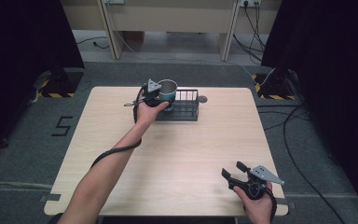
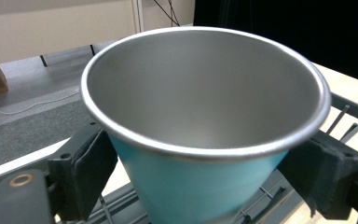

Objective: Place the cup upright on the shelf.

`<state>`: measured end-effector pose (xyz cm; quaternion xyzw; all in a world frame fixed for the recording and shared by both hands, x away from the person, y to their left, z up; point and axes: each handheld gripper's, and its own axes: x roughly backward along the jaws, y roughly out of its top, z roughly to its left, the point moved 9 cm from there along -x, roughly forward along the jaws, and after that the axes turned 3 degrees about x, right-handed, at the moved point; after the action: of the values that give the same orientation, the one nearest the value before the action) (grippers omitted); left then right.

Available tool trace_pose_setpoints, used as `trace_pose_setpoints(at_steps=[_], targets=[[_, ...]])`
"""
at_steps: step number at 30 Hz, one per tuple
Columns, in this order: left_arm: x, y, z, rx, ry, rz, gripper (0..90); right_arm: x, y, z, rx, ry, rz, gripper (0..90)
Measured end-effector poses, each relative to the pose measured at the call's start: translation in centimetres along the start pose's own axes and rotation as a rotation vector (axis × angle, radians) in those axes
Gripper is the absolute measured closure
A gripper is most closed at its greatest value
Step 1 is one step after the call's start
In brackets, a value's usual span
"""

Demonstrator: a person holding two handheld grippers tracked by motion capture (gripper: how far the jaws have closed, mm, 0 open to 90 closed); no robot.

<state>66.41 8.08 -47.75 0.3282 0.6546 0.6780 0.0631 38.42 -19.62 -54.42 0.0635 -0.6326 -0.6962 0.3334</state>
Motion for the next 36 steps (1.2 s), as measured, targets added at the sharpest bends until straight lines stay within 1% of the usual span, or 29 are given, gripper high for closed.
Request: trace_pose_setpoints(at_steps=[6, 14, 17, 22, 25, 32, 36], targets=[[0.5, 0.0, -0.1, -0.006, -0.002, -0.01, 14.2, 0.0, 0.0, 0.0, 0.003, -0.001, -0.001, 23.1], [1.8, 0.3, 0.0, -0.029, -0.002, -0.016, 14.2, 0.0, 0.0, 0.0, 0.0, 0.001, 0.0, 23.0], [2.3, 0.2, 0.0, -0.022, 0.0, -0.017, 14.2, 0.0, 0.0, 0.0, 0.0, -0.002, 0.0, 23.0], [3.3, 0.3, 0.0, -0.022, -0.004, -0.02, 14.3, 0.0, 0.0, -0.1, -0.001, -0.002, 0.001, 23.0], [3.8, 0.2, 0.2, -0.004, -0.008, -0.014, 14.3, 0.0, 0.0, 0.0, 0.0, -0.004, 0.001, 23.1], [5.0, 0.0, 0.4, -0.017, -0.014, -0.021, 14.2, 0.0, 0.0, 0.0, -0.005, -0.002, 0.004, 23.0], [5.6, -0.2, 0.3, -0.007, -0.022, -0.025, 14.3, 0.0, 0.0, -0.1, -0.001, -0.006, 0.002, 23.0]])
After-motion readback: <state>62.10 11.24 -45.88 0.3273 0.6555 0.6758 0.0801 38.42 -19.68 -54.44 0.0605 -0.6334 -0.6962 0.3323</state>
